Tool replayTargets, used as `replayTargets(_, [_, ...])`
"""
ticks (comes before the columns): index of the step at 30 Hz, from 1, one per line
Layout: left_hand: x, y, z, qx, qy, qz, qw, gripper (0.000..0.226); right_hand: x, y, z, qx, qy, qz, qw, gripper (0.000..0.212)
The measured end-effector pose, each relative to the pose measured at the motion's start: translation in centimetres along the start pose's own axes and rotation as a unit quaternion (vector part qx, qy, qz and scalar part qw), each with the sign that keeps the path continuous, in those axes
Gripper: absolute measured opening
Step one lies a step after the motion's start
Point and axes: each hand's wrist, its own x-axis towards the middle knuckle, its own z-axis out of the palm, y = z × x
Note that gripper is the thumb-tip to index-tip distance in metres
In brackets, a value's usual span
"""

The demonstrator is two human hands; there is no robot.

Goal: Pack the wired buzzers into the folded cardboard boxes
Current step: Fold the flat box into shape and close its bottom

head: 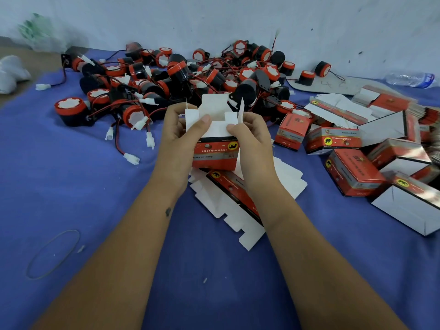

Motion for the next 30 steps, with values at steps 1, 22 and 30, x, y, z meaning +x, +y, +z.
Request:
replayTargets(1, [0.1, -0.1, 0.0, -0.016, 0.002, -0.006, 1.0, 0.016, 0.0, 0.0, 0.0, 0.005, -0.002, 0.008, 1.0, 0.018])
replayTargets(22, [0.0, -0.1, -0.2, -0.06, -0.089, -0.081, 0.991, 0.031, -0.3, 0.2, 0.5, -0.018, -0.037, -0.035, 0.999, 0.056])
replayTargets(30, [-0.1, 0.1, -0.2, 0.004, -0.133, -0.07, 0.989, 0.031, 0.2, 0.7, 0.4, 0.042, 0.049, 0.006, 0.998, 0.028])
